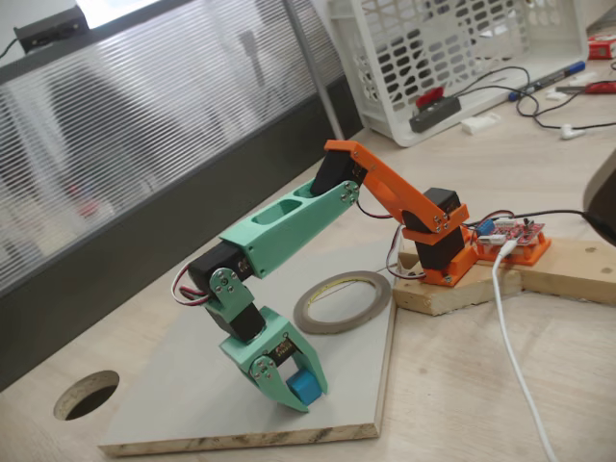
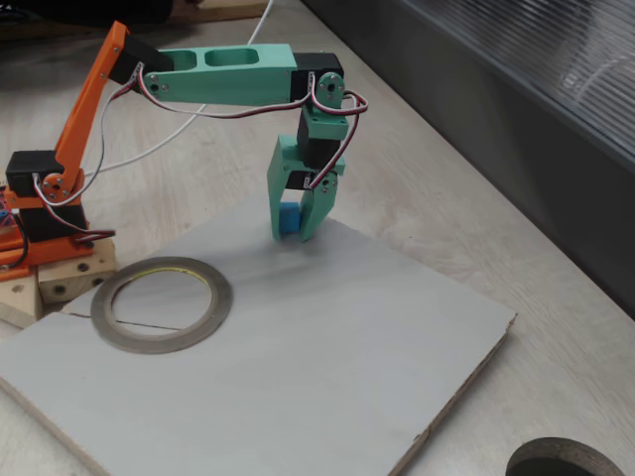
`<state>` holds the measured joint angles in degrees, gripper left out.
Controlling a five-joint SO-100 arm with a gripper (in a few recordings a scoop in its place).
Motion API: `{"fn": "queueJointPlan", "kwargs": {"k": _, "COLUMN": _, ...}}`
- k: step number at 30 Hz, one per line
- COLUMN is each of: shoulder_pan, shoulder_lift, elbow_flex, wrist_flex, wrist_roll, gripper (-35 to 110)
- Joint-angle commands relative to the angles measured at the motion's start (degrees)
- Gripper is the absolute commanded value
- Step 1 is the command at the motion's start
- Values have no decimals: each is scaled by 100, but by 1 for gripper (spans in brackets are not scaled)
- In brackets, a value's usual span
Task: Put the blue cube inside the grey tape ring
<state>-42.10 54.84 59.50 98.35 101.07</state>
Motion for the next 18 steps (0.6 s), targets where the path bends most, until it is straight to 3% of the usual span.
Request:
{"fn": "queueJointPlan", "kwargs": {"k": 1, "shoulder_pan": -88, "shoulder_lift": 334, "elbow_flex": -141, "wrist_flex": -18, "wrist_roll": 53, "gripper": 3}}
{"fn": "queueJointPlan", "kwargs": {"k": 6, "shoulder_pan": -88, "shoulder_lift": 589, "elbow_flex": -141, "wrist_flex": -9, "wrist_roll": 53, "gripper": 3}}
{"fn": "queueJointPlan", "kwargs": {"k": 13, "shoulder_pan": -88, "shoulder_lift": 2593, "elbow_flex": -70, "wrist_flex": 53, "wrist_roll": 44, "gripper": 3}}
{"fn": "queueJointPlan", "kwargs": {"k": 18, "shoulder_pan": -79, "shoulder_lift": 2769, "elbow_flex": -62, "wrist_flex": 53, "wrist_roll": 44, "gripper": 3}}
